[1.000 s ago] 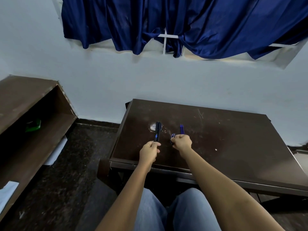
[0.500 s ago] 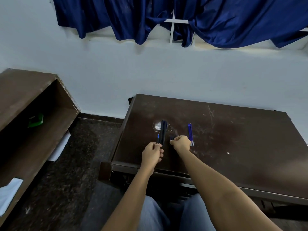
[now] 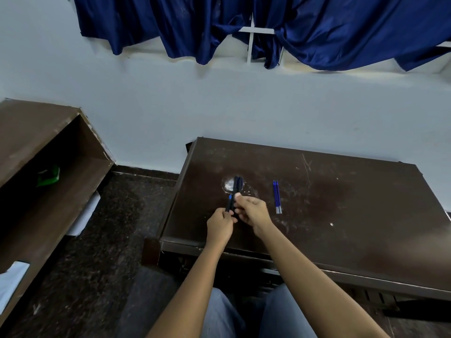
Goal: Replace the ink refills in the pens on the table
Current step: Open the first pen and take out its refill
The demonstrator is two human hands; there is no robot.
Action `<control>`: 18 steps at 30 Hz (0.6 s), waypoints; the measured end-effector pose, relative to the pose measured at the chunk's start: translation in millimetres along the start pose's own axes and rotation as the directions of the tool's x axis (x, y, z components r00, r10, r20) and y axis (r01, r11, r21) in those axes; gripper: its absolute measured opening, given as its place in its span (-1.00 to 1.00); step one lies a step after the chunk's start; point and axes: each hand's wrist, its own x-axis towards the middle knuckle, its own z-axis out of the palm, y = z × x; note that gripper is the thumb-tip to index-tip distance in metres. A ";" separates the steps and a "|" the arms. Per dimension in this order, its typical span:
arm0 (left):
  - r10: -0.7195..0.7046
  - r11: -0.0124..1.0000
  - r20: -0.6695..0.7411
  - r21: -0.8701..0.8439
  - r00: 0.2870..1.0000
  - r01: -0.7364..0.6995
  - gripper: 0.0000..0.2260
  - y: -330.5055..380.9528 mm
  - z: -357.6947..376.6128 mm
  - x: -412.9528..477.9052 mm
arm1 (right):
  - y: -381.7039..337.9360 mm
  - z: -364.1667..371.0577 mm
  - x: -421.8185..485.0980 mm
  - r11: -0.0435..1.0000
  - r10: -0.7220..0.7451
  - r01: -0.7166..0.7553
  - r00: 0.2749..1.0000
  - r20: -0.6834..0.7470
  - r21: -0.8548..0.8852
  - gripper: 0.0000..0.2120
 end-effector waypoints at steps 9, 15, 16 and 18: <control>0.195 0.968 0.042 0.154 0.980 -0.199 -0.79 1.8 -1.8 -27.4 | -6.4 -0.3 -27.4 1.000 0.015 -0.014 0.998 -0.065 0.012 -0.84; 0.110 0.994 0.072 -0.005 0.991 -0.110 -0.78 17.3 -3.8 -50.7 | -14.3 -11.0 -46.6 0.983 0.044 -0.048 0.999 0.029 0.175 -0.91; 0.053 0.994 0.108 -0.096 0.993 -0.042 -0.78 19.5 -4.5 -53.9 | -15.9 -13.0 -50.0 0.973 0.024 -0.042 0.997 0.079 0.228 -0.90; -0.004 0.974 0.191 -0.221 0.982 0.046 -0.78 22.3 -7.0 -60.0 | -22.0 -18.0 -58.3 0.963 0.008 -0.050 0.987 0.158 0.264 -0.85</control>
